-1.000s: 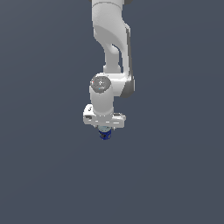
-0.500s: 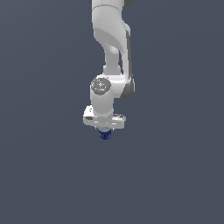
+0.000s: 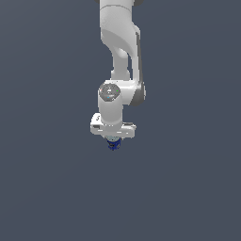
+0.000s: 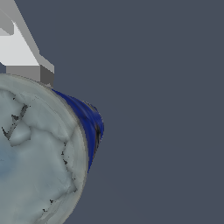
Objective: Pick up the object and move it to a goal position.
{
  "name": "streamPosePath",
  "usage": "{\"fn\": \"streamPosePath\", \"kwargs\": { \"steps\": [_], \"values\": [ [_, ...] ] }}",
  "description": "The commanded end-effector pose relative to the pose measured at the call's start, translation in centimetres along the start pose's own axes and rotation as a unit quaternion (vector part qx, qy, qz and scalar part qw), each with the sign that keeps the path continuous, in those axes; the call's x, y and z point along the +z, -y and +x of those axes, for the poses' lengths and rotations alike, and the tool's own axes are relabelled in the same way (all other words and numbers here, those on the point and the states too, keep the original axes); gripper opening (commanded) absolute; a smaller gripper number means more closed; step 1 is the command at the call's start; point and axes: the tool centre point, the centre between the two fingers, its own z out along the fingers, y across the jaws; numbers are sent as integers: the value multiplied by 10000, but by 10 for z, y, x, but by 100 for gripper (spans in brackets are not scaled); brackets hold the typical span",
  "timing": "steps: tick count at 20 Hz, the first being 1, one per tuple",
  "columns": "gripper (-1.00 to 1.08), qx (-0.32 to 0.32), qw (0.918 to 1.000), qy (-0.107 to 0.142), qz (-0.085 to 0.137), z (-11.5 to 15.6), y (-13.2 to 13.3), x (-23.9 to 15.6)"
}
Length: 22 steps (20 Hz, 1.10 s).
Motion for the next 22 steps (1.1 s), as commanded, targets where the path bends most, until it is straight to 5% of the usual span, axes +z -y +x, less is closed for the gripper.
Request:
{"fn": "streamPosePath", "kwargs": {
  "steps": [1, 9, 22],
  "values": [
    [-100, -7, 10000, -14, 3, -3, 6, -4],
    [-100, -7, 10000, -14, 3, -32, 46, -22],
    [-100, -10, 10000, -20, -7, -114, 162, -76]
  ]
}}
